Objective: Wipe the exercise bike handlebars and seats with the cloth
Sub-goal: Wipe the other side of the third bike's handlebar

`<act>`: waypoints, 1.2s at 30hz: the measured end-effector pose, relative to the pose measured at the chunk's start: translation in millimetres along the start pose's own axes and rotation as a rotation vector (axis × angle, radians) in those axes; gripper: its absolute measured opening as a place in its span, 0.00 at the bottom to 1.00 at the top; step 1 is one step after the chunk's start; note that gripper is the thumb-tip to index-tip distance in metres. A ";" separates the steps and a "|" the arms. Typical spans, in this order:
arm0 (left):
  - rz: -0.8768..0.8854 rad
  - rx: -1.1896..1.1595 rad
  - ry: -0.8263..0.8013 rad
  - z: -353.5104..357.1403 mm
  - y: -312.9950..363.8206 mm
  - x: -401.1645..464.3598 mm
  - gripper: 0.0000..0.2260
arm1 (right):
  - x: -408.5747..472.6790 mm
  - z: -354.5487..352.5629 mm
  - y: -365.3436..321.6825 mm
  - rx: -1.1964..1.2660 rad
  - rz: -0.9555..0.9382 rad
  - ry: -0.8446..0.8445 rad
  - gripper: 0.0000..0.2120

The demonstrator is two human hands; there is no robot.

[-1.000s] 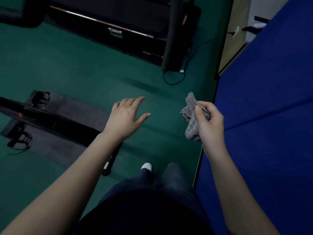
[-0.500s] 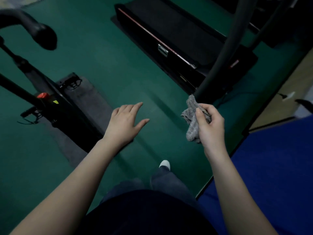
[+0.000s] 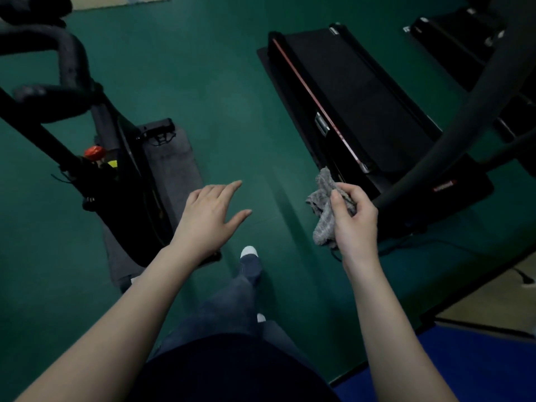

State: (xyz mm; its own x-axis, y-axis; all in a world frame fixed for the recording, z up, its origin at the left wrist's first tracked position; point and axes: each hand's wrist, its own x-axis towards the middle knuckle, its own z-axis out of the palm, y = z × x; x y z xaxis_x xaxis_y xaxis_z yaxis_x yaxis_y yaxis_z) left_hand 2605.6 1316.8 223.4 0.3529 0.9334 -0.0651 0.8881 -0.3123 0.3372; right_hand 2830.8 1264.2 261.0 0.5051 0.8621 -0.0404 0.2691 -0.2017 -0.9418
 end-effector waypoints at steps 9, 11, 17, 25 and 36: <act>-0.147 -0.080 0.089 -12.0 -20.1 103.8 0.27 | 121.6 54.2 -32.3 -0.031 -0.110 -0.175 0.05; -0.178 -0.087 0.105 -16.5 -26.8 119.5 0.27 | 144.6 66.8 -39.9 -0.026 -0.129 -0.196 0.05; -0.285 -0.095 0.139 -28.4 -49.0 142.3 0.27 | 187.9 114.1 -53.9 -0.031 -0.159 -0.319 0.05; -0.524 -0.086 0.194 -35.0 -77.2 143.3 0.31 | 233.3 185.3 -73.1 -0.044 -0.237 -0.557 0.05; -0.949 -0.105 0.342 -36.7 -81.4 190.3 0.28 | 323.6 270.0 -100.5 -0.049 -0.316 -0.964 0.05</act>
State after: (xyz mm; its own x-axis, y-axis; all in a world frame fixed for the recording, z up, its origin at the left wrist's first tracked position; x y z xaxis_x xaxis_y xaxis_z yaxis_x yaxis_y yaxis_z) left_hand 2589.6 1526.3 218.0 -0.6030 0.7935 -0.0824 0.7216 0.5866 0.3678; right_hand 2745.7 1689.0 252.4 -0.4654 0.8827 -0.0646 0.3203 0.1000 -0.9420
